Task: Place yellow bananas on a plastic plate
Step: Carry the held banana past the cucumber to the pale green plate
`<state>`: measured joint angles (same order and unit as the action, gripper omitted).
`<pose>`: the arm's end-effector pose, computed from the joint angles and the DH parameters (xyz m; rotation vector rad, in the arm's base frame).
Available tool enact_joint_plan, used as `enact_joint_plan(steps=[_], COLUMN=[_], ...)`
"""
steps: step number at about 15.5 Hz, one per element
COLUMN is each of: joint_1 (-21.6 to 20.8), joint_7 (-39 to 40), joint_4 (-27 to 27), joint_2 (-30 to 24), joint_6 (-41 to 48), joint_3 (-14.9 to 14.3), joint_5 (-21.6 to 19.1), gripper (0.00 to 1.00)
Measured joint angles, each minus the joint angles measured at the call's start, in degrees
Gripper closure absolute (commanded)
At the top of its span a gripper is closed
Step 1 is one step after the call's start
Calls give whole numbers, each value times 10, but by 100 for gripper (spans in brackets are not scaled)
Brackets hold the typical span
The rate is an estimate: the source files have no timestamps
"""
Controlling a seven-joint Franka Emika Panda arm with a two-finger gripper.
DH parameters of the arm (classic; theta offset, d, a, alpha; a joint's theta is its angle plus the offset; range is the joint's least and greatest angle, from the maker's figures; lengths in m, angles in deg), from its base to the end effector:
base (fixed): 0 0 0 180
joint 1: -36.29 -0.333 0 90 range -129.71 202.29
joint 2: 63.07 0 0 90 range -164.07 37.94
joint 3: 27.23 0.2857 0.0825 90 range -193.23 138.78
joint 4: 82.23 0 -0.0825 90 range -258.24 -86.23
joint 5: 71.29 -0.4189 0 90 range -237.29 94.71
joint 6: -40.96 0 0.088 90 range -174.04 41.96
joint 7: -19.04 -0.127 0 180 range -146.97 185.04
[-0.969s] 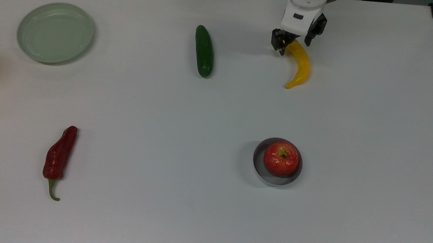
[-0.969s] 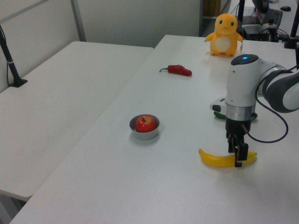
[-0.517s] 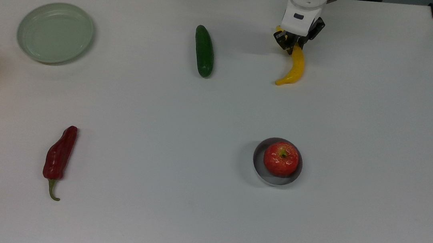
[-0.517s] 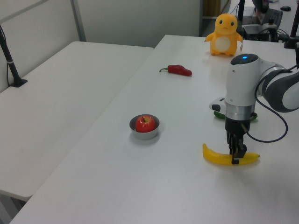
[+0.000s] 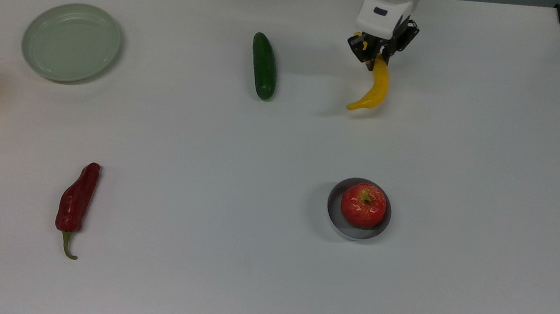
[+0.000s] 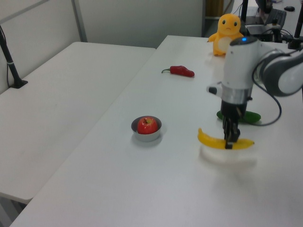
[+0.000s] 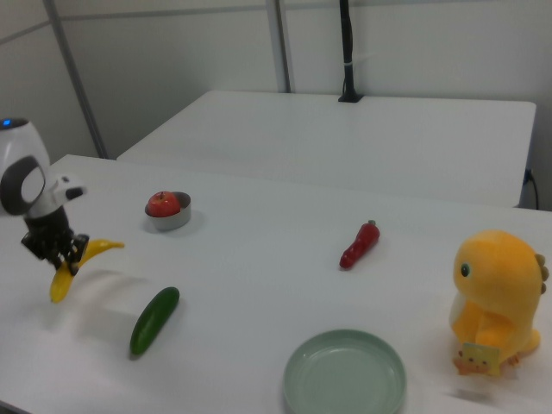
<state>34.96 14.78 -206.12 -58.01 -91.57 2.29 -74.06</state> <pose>0.4979 0.3000 0.2966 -2.9724 -0.6482 -0.0695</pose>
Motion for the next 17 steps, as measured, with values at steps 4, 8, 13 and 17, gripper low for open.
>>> enact_joint_plan(steps=[4,8,13,17], joint_1=[5,5,5,6], joint_7=[0,11,86,160], joint_4=[84,172,260,290], joint_2=[-31,-34,-34,-36], joint_6=[109,206,319,352], joint_3=[-64,-132,-220,-293], joint_5=[0,0,-17,-21], gripper=[100,100,100,99])
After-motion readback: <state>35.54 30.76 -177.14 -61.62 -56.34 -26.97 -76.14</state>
